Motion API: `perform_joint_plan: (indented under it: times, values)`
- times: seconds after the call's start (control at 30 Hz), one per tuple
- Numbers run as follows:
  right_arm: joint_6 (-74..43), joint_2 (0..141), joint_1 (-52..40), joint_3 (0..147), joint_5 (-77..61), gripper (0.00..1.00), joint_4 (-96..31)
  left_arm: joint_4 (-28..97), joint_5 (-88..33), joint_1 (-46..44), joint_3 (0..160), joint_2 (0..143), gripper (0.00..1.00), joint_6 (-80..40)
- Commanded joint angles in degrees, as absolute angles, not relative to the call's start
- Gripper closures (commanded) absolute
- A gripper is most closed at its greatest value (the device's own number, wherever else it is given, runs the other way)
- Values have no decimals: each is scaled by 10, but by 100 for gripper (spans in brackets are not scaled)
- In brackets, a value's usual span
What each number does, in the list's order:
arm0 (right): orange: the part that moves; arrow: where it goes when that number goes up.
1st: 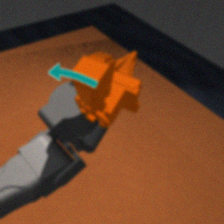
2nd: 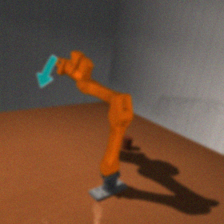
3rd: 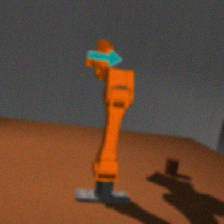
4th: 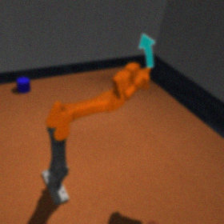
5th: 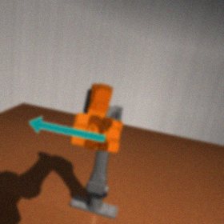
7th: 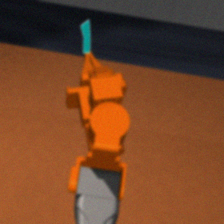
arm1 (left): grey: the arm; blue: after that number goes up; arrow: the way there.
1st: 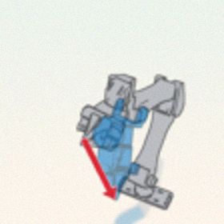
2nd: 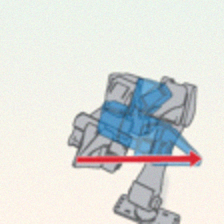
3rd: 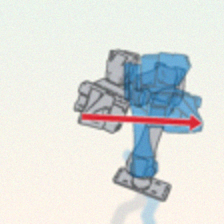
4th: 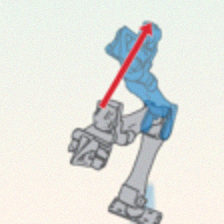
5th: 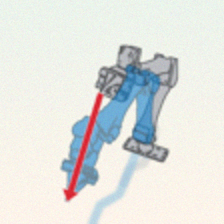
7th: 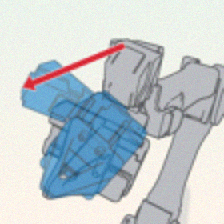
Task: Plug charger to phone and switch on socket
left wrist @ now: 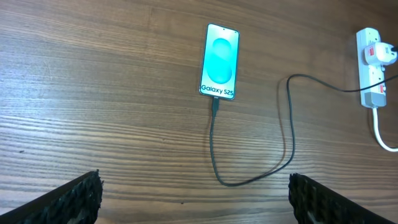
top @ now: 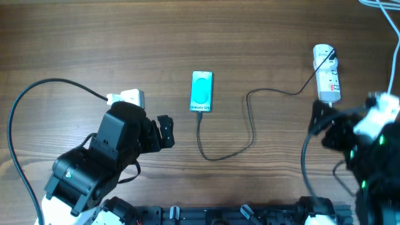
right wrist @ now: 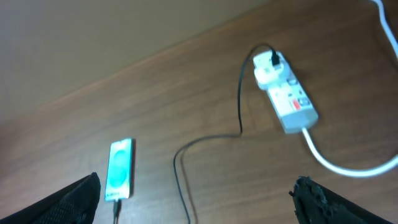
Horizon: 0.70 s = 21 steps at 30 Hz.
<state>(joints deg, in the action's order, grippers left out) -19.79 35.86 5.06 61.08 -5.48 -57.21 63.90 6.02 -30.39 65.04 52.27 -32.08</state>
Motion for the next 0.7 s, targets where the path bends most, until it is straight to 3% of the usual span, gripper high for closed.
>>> perform_joint_plan:
  times: [0.0,0.2,0.67]
  values:
    - [-242,330,48,592,-67,0,-615,639,67,-307,646,523,0,-326]
    - [-275,331,48,592,-69,0,-678,639,67,-307,646,523,0,-326]
    - [-270,331,48,592,-69,0,-679,639,67,-307,646,523,0,-326]
